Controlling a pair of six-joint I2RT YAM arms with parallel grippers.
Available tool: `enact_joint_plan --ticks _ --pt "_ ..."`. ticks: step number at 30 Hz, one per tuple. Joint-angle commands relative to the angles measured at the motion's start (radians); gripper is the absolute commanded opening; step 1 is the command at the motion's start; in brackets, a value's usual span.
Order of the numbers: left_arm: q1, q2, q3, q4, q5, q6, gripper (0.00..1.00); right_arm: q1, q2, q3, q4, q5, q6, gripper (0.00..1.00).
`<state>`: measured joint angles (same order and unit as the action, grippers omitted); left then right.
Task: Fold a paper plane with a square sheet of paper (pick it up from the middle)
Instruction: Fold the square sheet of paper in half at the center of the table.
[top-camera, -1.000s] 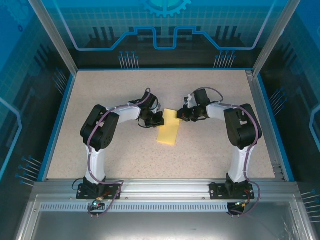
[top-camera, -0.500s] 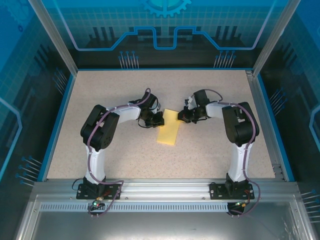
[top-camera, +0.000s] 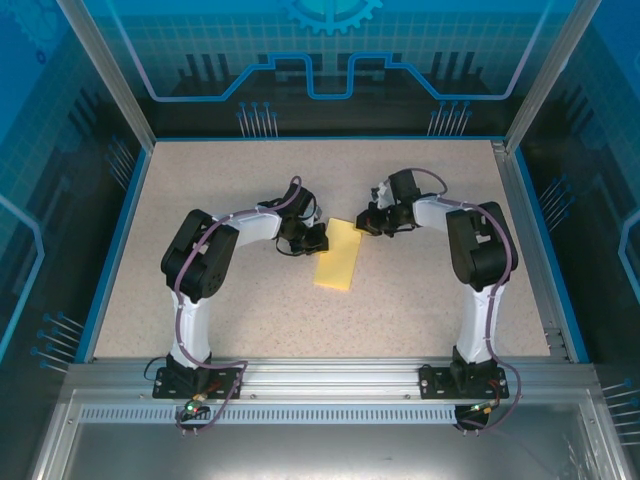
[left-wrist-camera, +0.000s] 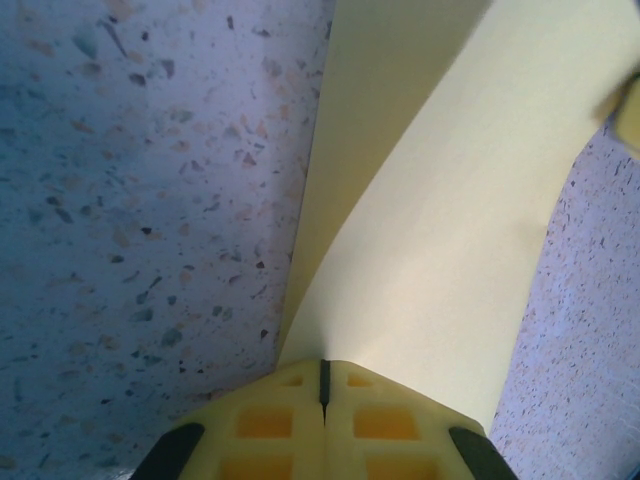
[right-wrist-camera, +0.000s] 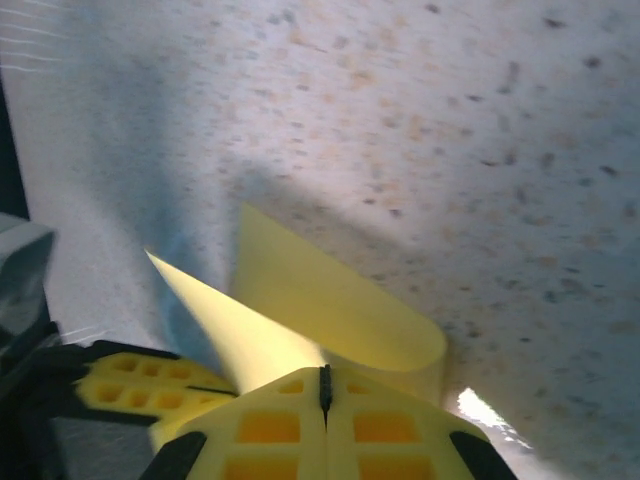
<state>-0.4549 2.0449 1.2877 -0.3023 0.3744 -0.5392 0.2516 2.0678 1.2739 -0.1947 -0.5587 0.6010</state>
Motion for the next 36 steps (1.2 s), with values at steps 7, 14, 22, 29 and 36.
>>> enact_joint_plan --ticks 7,14,22,29,36 --pt "-0.010 0.028 -0.013 -0.070 -0.014 0.031 0.00 -0.018 0.035 0.017 -0.065 -0.001 0.000 0.02" --pt "-0.009 0.029 -0.011 -0.068 -0.010 0.028 0.00 -0.038 -0.001 0.115 -0.132 -0.001 -0.019 0.02" --pt "-0.010 0.029 -0.013 -0.063 -0.002 0.025 0.00 -0.042 0.050 0.109 -0.102 -0.019 0.006 0.02" --pt "-0.010 0.021 -0.018 -0.062 -0.002 0.025 0.00 -0.040 0.091 0.083 -0.114 0.026 -0.002 0.02" --pt "-0.010 0.021 -0.016 -0.064 0.001 0.027 0.00 -0.040 0.121 0.116 -0.188 0.050 0.001 0.02"
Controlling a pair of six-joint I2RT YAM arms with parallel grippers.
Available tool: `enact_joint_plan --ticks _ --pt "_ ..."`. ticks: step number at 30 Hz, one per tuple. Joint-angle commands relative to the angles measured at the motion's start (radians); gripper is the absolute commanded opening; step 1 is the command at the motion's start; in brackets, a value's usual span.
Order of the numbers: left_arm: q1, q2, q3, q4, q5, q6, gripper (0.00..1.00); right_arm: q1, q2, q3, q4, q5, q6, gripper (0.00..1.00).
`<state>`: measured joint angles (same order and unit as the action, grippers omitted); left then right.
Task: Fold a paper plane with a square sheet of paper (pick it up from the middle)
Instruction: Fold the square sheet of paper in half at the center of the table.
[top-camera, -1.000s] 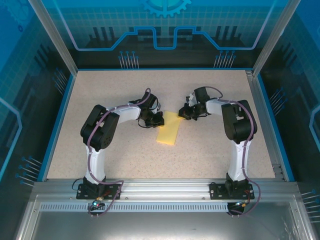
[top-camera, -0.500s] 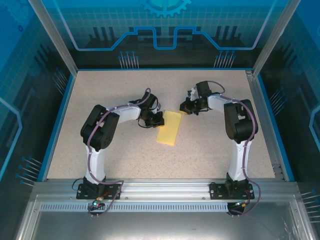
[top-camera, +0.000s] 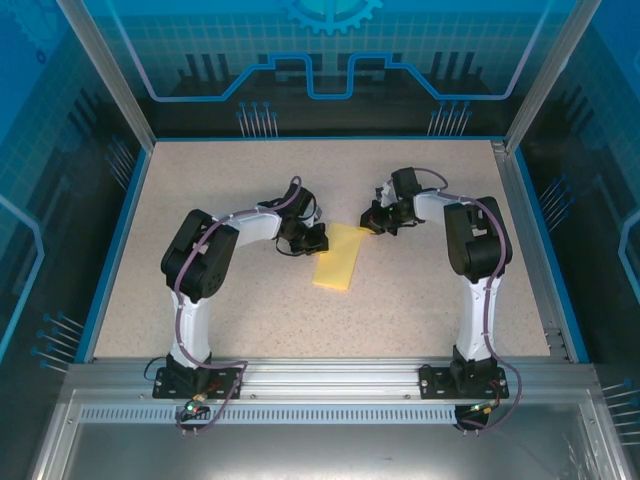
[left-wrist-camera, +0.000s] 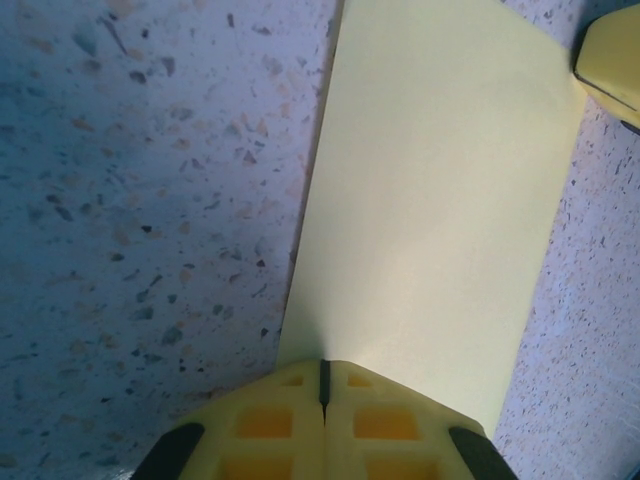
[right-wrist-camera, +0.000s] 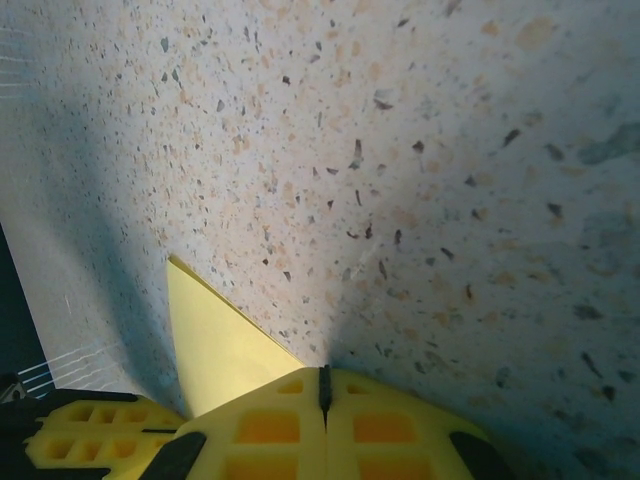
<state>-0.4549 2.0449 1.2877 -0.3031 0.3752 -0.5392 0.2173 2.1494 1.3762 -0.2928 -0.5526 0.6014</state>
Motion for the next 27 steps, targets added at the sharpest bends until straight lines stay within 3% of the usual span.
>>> enact_joint_plan --ticks 1,6,14,27 --pt "-0.009 0.021 -0.015 -0.065 0.001 0.027 0.00 -0.006 0.027 0.008 -0.073 0.018 0.004 0.03" --pt "-0.009 0.021 -0.015 -0.069 0.001 0.028 0.00 -0.020 -0.062 0.011 -0.005 -0.094 0.036 0.04" --pt "-0.010 0.021 -0.013 -0.057 0.011 0.019 0.00 0.015 -0.237 -0.137 0.043 -0.050 0.037 0.05" --pt "-0.009 0.006 -0.011 -0.069 0.014 0.023 0.00 0.254 -0.427 -0.538 0.253 -0.007 0.182 0.02"
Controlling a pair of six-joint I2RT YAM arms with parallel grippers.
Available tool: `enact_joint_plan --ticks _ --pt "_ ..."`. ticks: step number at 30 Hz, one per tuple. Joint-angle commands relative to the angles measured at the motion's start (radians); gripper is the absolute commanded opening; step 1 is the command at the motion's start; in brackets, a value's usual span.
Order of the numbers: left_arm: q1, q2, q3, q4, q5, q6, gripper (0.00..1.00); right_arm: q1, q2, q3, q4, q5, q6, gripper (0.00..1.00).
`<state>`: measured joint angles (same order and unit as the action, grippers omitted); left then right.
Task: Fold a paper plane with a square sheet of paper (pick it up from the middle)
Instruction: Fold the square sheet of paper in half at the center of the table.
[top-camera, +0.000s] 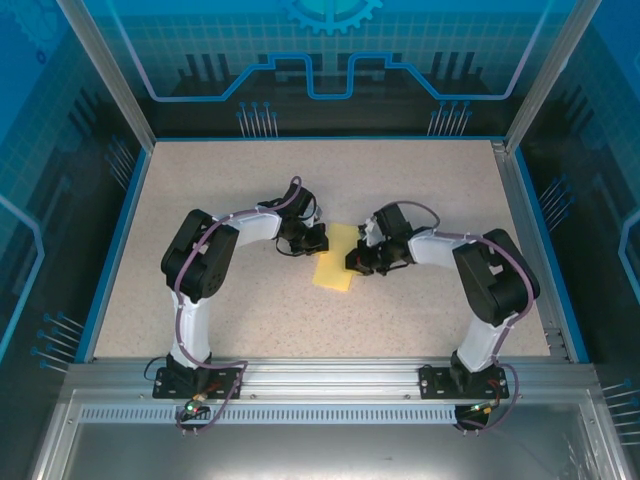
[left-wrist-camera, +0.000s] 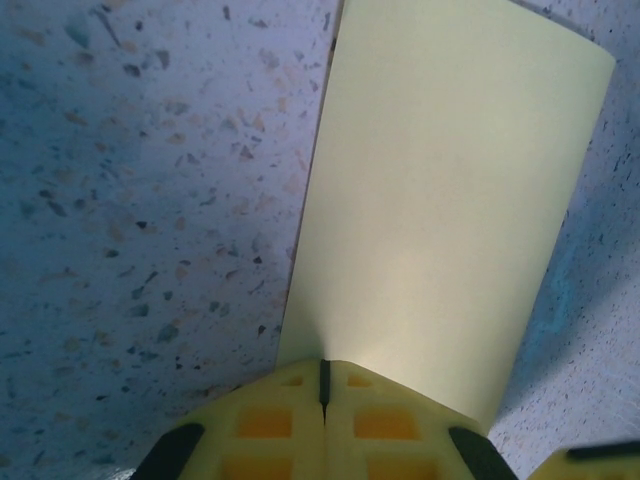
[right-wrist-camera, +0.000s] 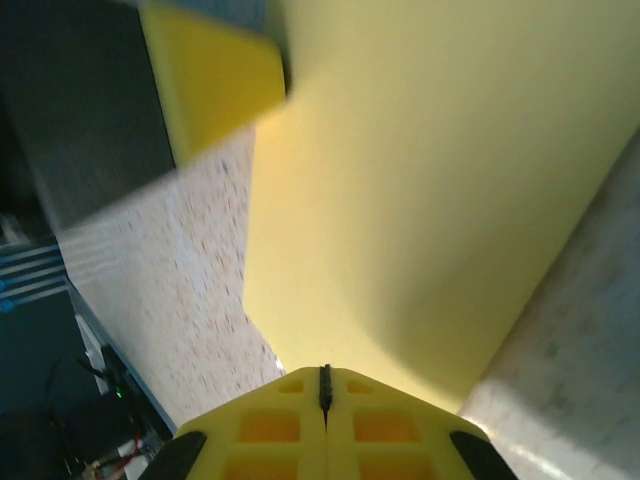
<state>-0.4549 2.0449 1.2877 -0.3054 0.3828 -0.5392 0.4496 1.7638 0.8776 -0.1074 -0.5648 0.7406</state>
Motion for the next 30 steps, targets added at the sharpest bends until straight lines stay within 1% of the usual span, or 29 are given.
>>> enact_joint_plan --ticks 1,5,8,11,15,18,21,23,27,29,30 --pt "-0.010 0.008 -0.011 -0.064 0.010 0.022 0.00 0.034 -0.037 -0.045 0.070 -0.008 0.042 0.02" --pt "-0.009 0.011 -0.010 -0.053 0.017 0.008 0.00 0.066 -0.015 -0.065 0.058 0.010 0.035 0.03" --pt "-0.009 0.009 -0.010 -0.047 0.020 0.003 0.00 0.069 0.021 -0.077 0.037 0.020 0.015 0.02" --pt "-0.009 0.000 -0.010 -0.055 0.015 0.008 0.00 0.069 0.025 -0.108 0.011 0.057 -0.011 0.02" --pt "-0.010 -0.015 -0.019 -0.044 0.022 0.003 0.00 0.056 0.032 -0.118 0.001 0.020 -0.064 0.03" --pt "-0.009 -0.036 -0.019 -0.043 0.027 0.000 0.00 0.029 0.024 -0.110 -0.042 -0.003 -0.124 0.03" --pt "-0.010 -0.088 -0.035 -0.028 0.022 -0.012 0.10 -0.009 -0.002 -0.094 -0.137 -0.015 -0.209 0.03" --pt "-0.010 -0.129 -0.052 -0.015 0.010 -0.023 0.21 -0.032 -0.021 -0.089 -0.175 -0.055 -0.258 0.06" --pt "0.002 -0.183 -0.084 0.016 -0.003 -0.052 0.33 -0.031 -0.096 -0.047 -0.181 -0.095 -0.247 0.12" --pt "0.019 -0.193 -0.098 0.032 0.020 -0.070 0.43 -0.032 -0.156 -0.029 -0.200 -0.024 -0.221 0.19" --pt "0.025 -0.195 -0.102 0.040 0.033 -0.078 0.44 -0.036 -0.173 -0.020 -0.213 0.029 -0.208 0.22"
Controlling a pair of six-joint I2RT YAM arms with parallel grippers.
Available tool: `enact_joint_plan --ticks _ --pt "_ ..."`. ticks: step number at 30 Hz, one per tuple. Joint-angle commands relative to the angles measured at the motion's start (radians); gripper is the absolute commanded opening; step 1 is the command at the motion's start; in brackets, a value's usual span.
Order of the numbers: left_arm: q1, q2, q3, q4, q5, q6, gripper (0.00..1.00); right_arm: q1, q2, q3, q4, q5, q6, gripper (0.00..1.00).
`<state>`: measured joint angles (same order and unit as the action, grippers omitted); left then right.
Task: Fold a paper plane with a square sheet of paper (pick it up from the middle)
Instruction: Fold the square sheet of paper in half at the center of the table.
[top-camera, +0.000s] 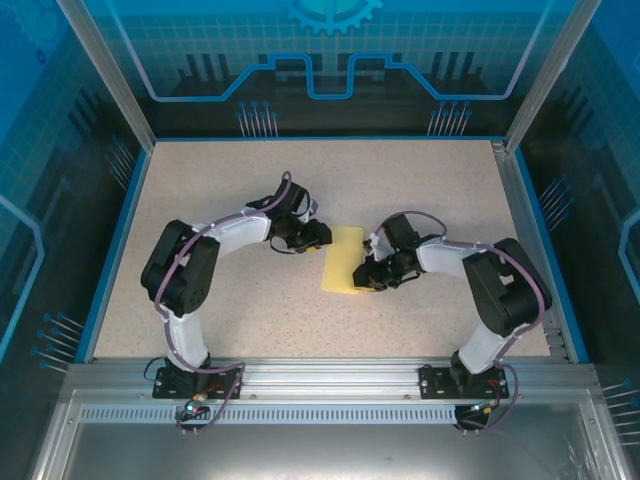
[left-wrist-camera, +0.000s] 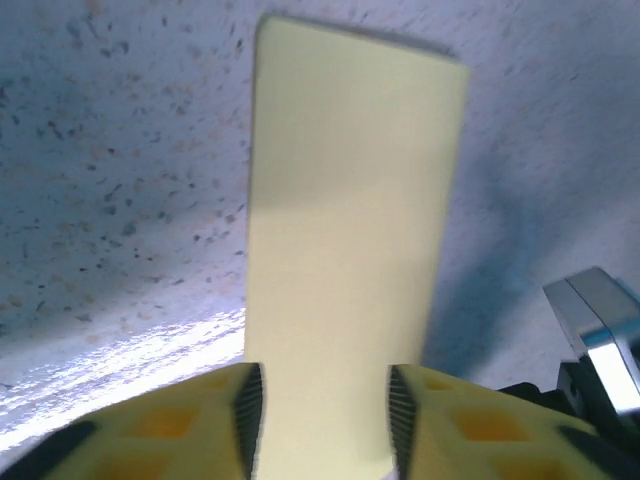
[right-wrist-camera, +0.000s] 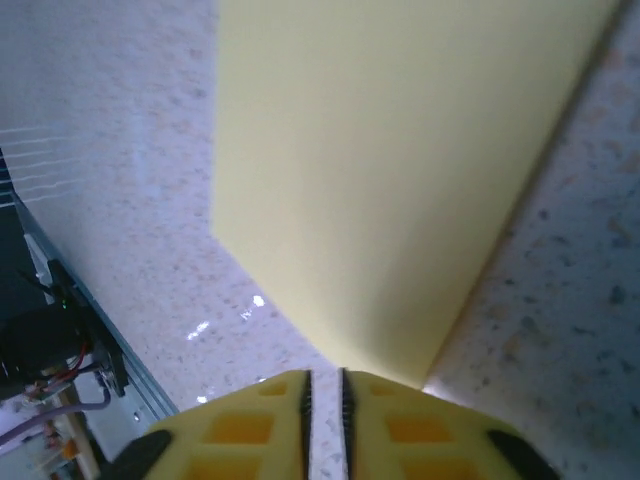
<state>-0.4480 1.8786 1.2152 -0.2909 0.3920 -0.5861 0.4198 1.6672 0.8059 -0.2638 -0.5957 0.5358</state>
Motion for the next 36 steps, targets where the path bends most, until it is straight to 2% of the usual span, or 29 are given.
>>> enact_joint_plan --ticks 1,3,8,17,36 --pt "0.024 -0.027 -0.036 0.038 0.039 -0.039 0.44 -0.015 -0.092 0.056 -0.074 0.141 0.025 0.27" --pt "0.033 -0.019 -0.043 0.064 0.072 -0.055 0.47 -0.040 -0.095 0.050 -0.069 0.225 0.083 0.34" --pt "0.042 0.024 -0.027 0.101 0.145 -0.086 0.49 -0.050 -0.042 0.067 0.022 0.160 0.155 0.39" --pt "0.043 0.062 -0.014 0.085 0.150 -0.085 0.49 -0.042 0.069 0.144 0.048 0.149 0.191 0.37" --pt "0.042 0.081 -0.004 0.071 0.162 -0.074 0.49 -0.044 0.165 0.129 0.042 0.169 0.173 0.35"
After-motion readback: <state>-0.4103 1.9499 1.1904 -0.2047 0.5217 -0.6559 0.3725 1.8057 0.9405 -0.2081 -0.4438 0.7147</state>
